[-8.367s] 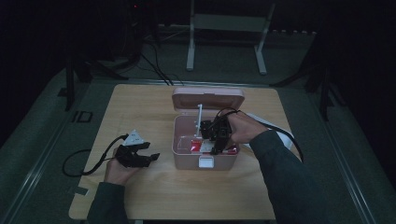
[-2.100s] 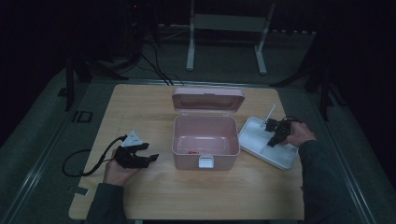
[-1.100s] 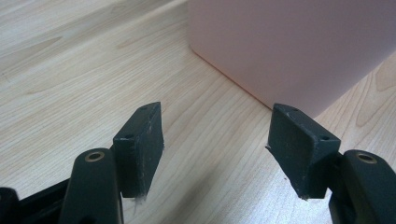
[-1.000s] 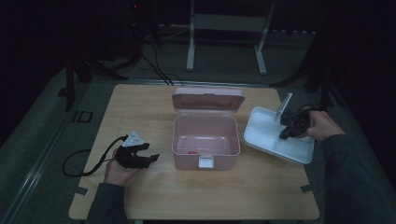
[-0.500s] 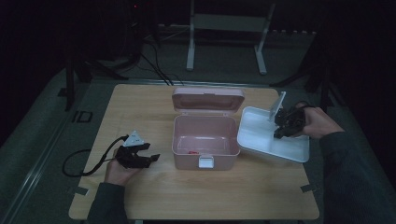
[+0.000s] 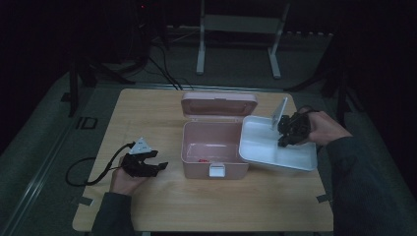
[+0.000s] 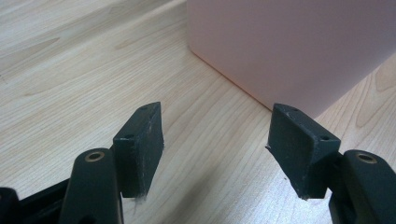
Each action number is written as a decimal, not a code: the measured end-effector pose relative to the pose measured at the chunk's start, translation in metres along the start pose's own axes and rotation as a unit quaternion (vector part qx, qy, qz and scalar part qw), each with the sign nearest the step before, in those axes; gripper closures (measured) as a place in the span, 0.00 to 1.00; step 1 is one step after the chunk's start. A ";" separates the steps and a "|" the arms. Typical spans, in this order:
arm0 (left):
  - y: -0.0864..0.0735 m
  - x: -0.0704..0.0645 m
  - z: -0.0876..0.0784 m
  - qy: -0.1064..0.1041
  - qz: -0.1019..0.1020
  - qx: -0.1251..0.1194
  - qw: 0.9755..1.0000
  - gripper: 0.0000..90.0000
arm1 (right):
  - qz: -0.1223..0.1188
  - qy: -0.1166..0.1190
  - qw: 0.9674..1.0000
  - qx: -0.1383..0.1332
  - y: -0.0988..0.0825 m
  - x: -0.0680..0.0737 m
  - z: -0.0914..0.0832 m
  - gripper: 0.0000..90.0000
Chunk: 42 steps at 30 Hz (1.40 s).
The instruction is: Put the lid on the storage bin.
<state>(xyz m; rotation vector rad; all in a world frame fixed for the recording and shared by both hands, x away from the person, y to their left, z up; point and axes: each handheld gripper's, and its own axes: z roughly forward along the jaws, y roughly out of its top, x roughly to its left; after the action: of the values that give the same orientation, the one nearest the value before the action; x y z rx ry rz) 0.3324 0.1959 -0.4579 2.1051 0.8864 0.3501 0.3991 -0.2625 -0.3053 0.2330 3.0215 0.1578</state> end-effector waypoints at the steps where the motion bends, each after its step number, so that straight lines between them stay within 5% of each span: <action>1: 0.000 0.000 0.000 0.000 -0.001 0.000 1.000 0.39 | -0.004 0.001 1.000 -0.003 0.002 0.000 0.000 0.99; 28: 0.000 0.000 -0.001 0.000 0.001 -0.001 1.000 0.39 | -0.076 0.010 0.997 -0.030 0.085 0.014 0.010 0.99; 42: 0.000 0.001 -0.002 0.000 0.001 -0.005 1.000 0.39 | -0.089 0.014 0.995 -0.046 0.123 0.016 0.013 0.99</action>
<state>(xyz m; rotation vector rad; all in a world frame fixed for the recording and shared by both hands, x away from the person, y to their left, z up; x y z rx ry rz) 0.3320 0.1977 -0.4563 2.0973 0.8811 0.3558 0.4031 -0.1380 -0.3062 -0.0454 3.0327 0.2858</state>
